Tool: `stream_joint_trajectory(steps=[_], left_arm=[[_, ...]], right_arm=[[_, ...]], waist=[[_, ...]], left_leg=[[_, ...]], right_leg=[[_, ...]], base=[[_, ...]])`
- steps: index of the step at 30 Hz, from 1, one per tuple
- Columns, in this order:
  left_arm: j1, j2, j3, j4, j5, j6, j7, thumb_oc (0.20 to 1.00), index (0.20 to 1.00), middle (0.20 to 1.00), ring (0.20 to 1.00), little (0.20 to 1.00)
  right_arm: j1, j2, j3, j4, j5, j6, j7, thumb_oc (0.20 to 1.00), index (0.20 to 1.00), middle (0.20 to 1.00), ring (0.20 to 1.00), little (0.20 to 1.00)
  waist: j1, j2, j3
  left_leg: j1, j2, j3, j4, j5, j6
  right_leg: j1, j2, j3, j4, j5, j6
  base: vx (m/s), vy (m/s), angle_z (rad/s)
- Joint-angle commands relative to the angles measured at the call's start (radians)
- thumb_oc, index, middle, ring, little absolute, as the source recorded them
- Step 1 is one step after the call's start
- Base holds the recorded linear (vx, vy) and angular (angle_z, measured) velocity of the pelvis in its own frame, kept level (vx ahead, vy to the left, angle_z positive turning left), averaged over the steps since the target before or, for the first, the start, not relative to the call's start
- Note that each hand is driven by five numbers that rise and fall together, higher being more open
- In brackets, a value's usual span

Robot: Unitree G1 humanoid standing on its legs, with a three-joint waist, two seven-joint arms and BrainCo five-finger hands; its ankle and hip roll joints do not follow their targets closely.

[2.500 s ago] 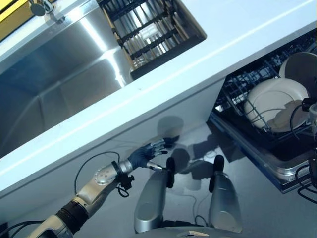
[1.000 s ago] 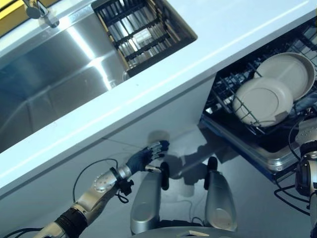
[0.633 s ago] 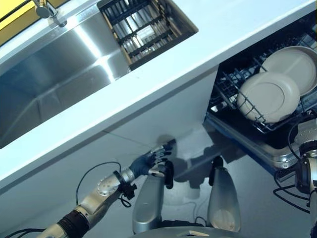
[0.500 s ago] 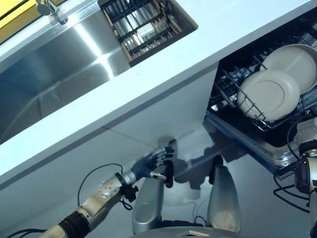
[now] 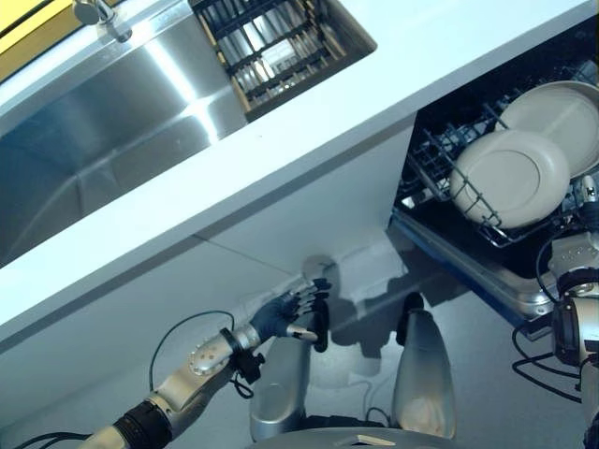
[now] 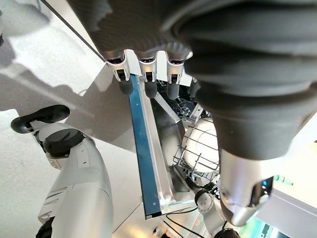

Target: Pick up plates and place into dishwasher.

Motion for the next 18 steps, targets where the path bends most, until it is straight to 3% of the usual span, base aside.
stream_joint_trajectory(steps=[1, 8, 18], left_arm=[[0.005, 0.017, 0.003, -0.099, 0.009, -0.012, 0.005, 1.0, 1.0, 1.0, 1.0, 1.0], [0.018, 0.034, 0.025, -0.121, 0.006, 0.018, 0.007, 1.0, 1.0, 1.0, 1.0, 1.0], [0.024, 0.055, 0.046, -0.144, 0.04, 0.0, 0.032, 1.0, 1.0, 1.0, 1.0, 1.0]], right_arm=[[-0.117, -0.011, -0.008, -0.014, 0.067, -0.014, 0.059, 1.0, 1.0, 1.0, 1.0, 1.0], [-0.164, 0.005, 0.007, -0.043, 0.054, -0.022, 0.114, 1.0, 1.0, 1.0, 1.0, 1.0], [-0.228, -0.002, 0.047, -0.062, 0.056, -0.004, 0.148, 1.0, 1.0, 1.0, 1.0, 1.0]], waist=[[0.066, 0.024, -0.021], [0.087, 0.013, -0.031], [0.106, -0.008, -0.035]], left_leg=[[-0.055, 0.04, -0.035, -0.022, 0.039, -0.023], [-0.062, 0.034, -0.042, -0.031, 0.044, -0.021], [-0.071, 0.034, -0.045, -0.052, 0.057, -0.018]], right_leg=[[0.06, 0.009, -0.034, 0.043, -0.097, -0.036], [0.05, 0.01, -0.044, 0.047, -0.096, -0.032], [0.039, 0.021, -0.054, 0.041, -0.092, -0.031]], base=[[-0.01, 0.001, 0.1], [0.0, -0.005, 0.1], [-0.01, -0.002, 0.02]])
